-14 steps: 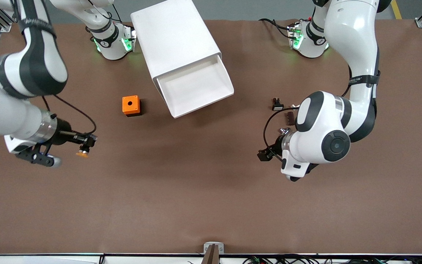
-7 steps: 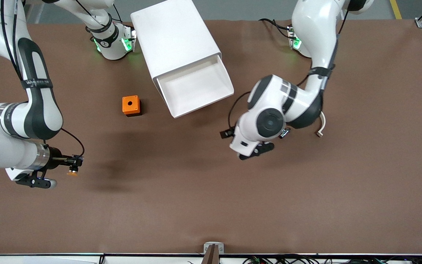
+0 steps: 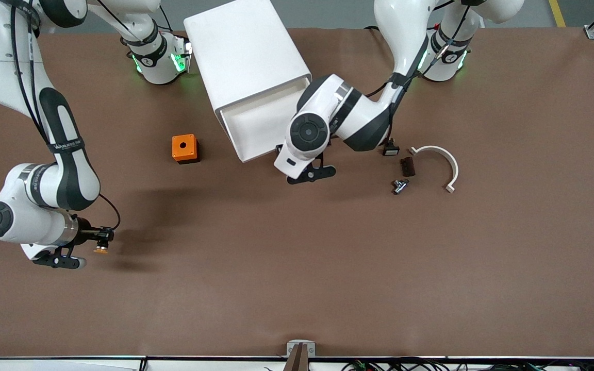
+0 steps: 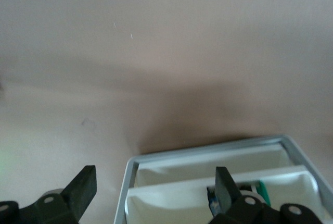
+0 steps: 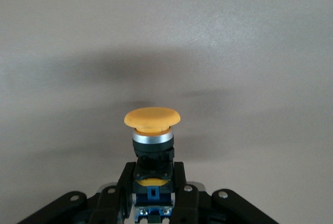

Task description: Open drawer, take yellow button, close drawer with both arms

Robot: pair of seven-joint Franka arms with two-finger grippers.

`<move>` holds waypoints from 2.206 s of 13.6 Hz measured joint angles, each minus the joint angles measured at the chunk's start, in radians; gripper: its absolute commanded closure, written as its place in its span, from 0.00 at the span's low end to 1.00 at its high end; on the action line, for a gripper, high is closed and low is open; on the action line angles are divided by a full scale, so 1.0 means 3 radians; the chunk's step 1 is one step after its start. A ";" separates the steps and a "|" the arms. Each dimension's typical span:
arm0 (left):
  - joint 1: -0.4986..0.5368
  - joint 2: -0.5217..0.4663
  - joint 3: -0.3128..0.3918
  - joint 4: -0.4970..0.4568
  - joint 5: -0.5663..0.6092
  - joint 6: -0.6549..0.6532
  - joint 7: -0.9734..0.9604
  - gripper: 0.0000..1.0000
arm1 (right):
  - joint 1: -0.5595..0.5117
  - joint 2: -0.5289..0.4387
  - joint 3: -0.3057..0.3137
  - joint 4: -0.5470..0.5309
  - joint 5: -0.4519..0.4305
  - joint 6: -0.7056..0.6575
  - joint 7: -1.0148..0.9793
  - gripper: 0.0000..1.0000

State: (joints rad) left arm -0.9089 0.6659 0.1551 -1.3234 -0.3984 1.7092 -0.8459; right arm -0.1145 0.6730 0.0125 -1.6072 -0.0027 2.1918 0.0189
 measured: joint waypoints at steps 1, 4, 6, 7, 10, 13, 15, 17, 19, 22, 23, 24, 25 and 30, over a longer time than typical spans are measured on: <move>0.0000 -0.0039 -0.0061 -0.0047 0.0000 -0.0001 -0.0041 0.00 | -0.0031 0.0055 0.0000 -0.0004 0.0000 0.0059 -0.0057 0.97; -0.0003 -0.0127 -0.0267 -0.0165 0.0005 -0.0008 -0.0225 0.00 | -0.0082 0.0139 0.0000 -0.0004 0.0000 0.0106 -0.0138 0.78; -0.0008 -0.0129 -0.0389 -0.0187 0.0007 -0.0008 -0.0318 0.00 | -0.0084 0.0147 0.0003 -0.0004 0.0000 0.0105 -0.0148 0.57; -0.0008 -0.0129 -0.0437 -0.0195 0.0007 -0.0008 -0.0334 0.00 | -0.0084 0.0151 0.0005 -0.0005 0.0000 0.0104 -0.0148 0.49; -0.0010 -0.0130 -0.0531 -0.0215 0.0007 -0.0007 -0.0348 0.00 | -0.0083 0.0163 0.0009 -0.0006 0.0000 0.0095 -0.0148 0.02; -0.0010 -0.0133 -0.0588 -0.0218 0.0007 -0.0007 -0.0436 0.00 | -0.0083 0.0149 0.0015 0.0017 0.0000 0.0093 -0.0148 0.00; -0.0009 -0.0133 -0.0591 -0.0222 0.0009 -0.0008 -0.0444 0.00 | -0.0082 0.0061 0.0019 0.0084 0.0000 -0.0016 -0.0148 0.00; -0.0008 -0.0134 -0.0593 -0.0225 0.0014 -0.0009 -0.0444 0.00 | -0.0071 -0.0176 0.0036 0.0154 0.0000 -0.0264 -0.0148 0.00; -0.0007 -0.0135 -0.0594 -0.0229 0.0030 -0.0040 -0.0444 0.00 | -0.0046 -0.0494 0.0064 0.0171 0.0000 -0.0528 -0.0149 0.00; -0.0008 -0.0136 -0.0603 -0.0229 0.0032 -0.0104 -0.0444 0.00 | 0.0052 -0.0936 0.0074 0.0171 0.0000 -0.0812 -0.0154 0.00; -0.0012 -0.0136 -0.0613 -0.0229 0.0032 -0.0150 -0.0444 0.00 | 0.0092 -0.1069 0.0075 0.0170 0.0000 -0.0921 -0.0154 0.00; -0.0017 -0.0136 -0.0625 -0.0229 0.0032 -0.0180 -0.0444 0.00 | 0.0125 -0.1190 0.0076 0.0168 0.0000 -0.1031 -0.0154 0.00; -0.0024 -0.0136 -0.0632 -0.0229 0.0032 -0.0205 -0.0444 0.00 | 0.0146 -0.1299 0.0076 0.0166 0.0000 -0.1129 -0.0153 0.00; -0.0017 -0.0137 -0.0622 -0.0227 0.0064 -0.0236 -0.0444 0.00 | 0.0149 -0.1800 0.0061 0.0150 0.0124 -0.1558 -0.0148 0.00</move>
State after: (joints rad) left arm -0.9139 0.6247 -0.0313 -1.3916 -0.3792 1.6385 -0.9790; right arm -0.0697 0.1329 0.0307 -1.5622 0.0346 1.7244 -0.0254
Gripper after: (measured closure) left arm 0.000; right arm 0.000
